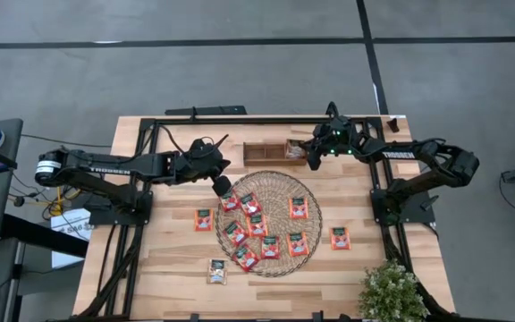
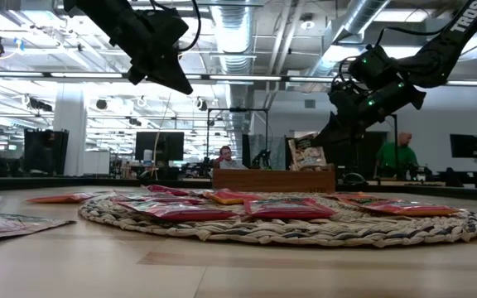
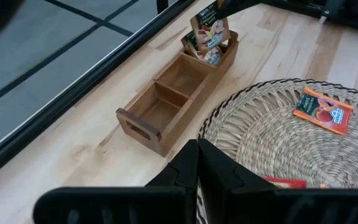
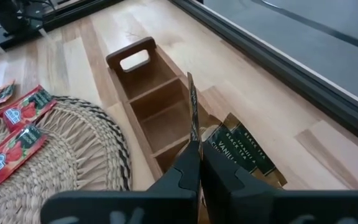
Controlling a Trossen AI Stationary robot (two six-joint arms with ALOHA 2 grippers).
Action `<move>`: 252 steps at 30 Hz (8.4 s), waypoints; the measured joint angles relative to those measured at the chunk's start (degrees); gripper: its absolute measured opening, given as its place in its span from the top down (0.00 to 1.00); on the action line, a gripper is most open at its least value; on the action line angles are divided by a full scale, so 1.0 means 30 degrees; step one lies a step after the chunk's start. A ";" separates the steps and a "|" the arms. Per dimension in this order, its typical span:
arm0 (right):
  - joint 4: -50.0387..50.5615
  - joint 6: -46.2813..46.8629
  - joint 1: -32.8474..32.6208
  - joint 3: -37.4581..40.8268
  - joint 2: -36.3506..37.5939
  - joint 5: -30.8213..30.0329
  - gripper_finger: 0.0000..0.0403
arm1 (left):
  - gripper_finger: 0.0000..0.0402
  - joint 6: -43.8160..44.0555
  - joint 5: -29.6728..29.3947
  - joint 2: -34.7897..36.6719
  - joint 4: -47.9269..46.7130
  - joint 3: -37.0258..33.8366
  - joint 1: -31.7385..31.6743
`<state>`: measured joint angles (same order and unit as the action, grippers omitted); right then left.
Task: Pick & Place Tea
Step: Put the top brown tea bag into the right slot of the wooden organizer, then put the brown tea bag into the right slot of the wooden organizer
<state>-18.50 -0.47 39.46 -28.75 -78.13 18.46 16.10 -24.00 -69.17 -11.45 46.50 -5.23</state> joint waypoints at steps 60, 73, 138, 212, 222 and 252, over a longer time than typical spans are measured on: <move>0.7696 -0.2676 -0.0901 -0.5939 -0.2321 -0.3513 0.84 | 1.00 0.0013 0.0870 -0.0015 -0.0114 0.0015 0.0007; 1.1934 -0.3840 -0.0437 -0.8340 -0.0725 -0.3801 0.85 | 1.00 0.0007 0.0919 -0.0015 -0.0233 0.0015 0.0007; 0.7958 -0.1042 -0.3869 -0.8000 -0.3283 -0.6792 0.84 | 1.00 -0.0061 0.1919 -0.0015 -0.0745 0.0015 0.0007; 1.0652 0.7147 -0.5406 0.3555 2.3321 0.0814 0.84 | 0.99 1.1666 0.9123 -0.8779 -1.1557 0.7927 1.1285; 1.0644 0.7140 -0.5406 0.3555 2.3321 0.0821 0.84 | 0.72 1.2465 0.8047 -0.8837 -1.1506 0.7912 1.1278; 1.0718 0.7147 -0.5399 0.3548 2.3321 0.0836 0.84 | 0.59 0.9383 0.8054 -1.1970 -0.9635 0.7489 1.2495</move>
<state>13.65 20.97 23.27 -18.11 -8.16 20.97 44.25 0.16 -105.08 -40.36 68.97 32.25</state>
